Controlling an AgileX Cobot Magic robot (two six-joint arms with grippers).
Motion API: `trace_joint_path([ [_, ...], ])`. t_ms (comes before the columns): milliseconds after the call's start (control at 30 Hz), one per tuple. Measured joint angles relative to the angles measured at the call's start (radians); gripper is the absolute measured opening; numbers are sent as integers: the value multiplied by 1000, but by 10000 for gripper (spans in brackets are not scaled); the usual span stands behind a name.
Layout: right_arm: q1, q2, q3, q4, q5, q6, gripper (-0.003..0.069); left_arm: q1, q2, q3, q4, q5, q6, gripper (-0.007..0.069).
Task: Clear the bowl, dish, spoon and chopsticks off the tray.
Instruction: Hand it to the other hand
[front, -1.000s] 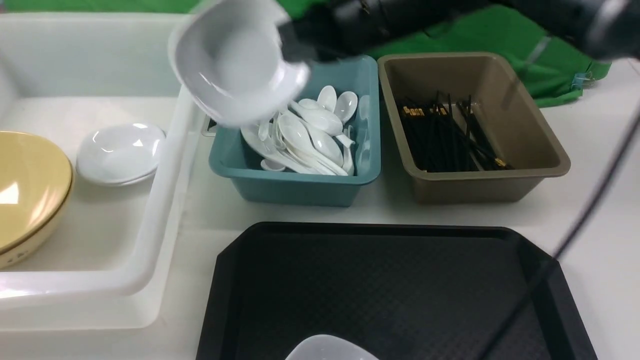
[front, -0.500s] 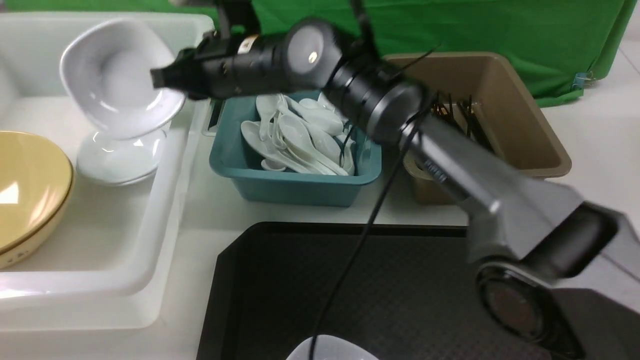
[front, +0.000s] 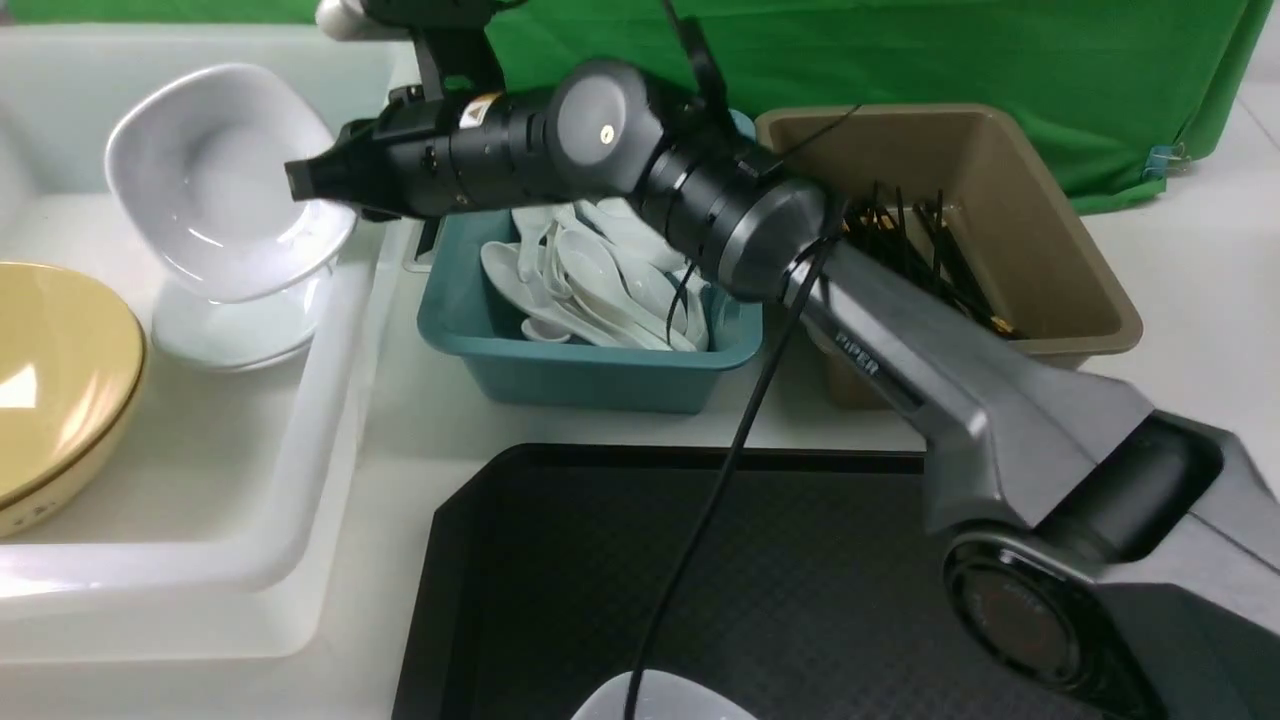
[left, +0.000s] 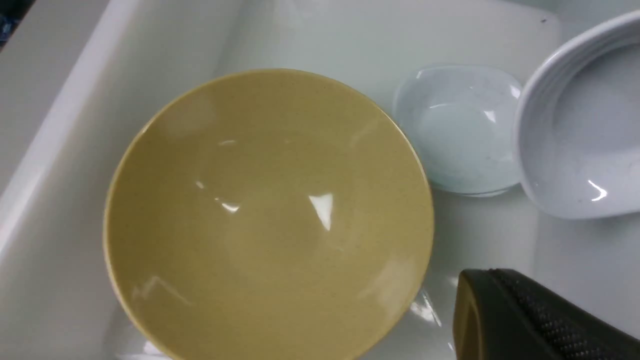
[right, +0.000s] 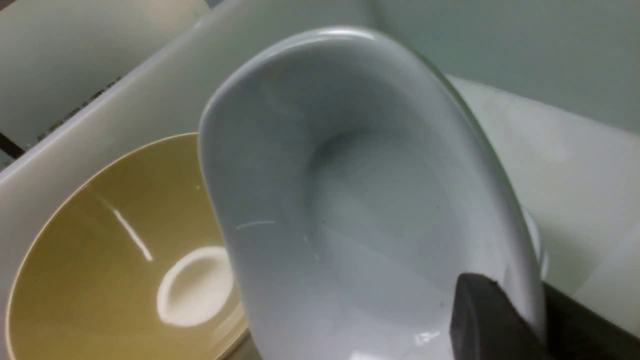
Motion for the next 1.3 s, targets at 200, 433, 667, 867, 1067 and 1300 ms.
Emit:
trace_joint_path([
  [200, -27, -71, -33, -3, 204, -1, 25, 170, 137, -120, -489, 66, 329, -6],
  [433, -58, -113, -46, -6, 351, 27, 25, 357, 256, -181, -900, 162, 720, -3],
  [667, -58, -113, -46, -8, 371, 41, 25, 290, 326, -182, -883, 228, 831, 141],
  [867, -58, -113, -46, -8, 376, 42, 25, 155, 330, -181, -739, 140, 846, 456],
  [1067, -58, -113, -46, 0, 389, 43, 25, 108, 337, -181, -688, 87, 847, 643],
  [1300, -58, -113, -46, 119, 399, -8, 25, 108, 393, -181, -700, 72, 826, 629],
])
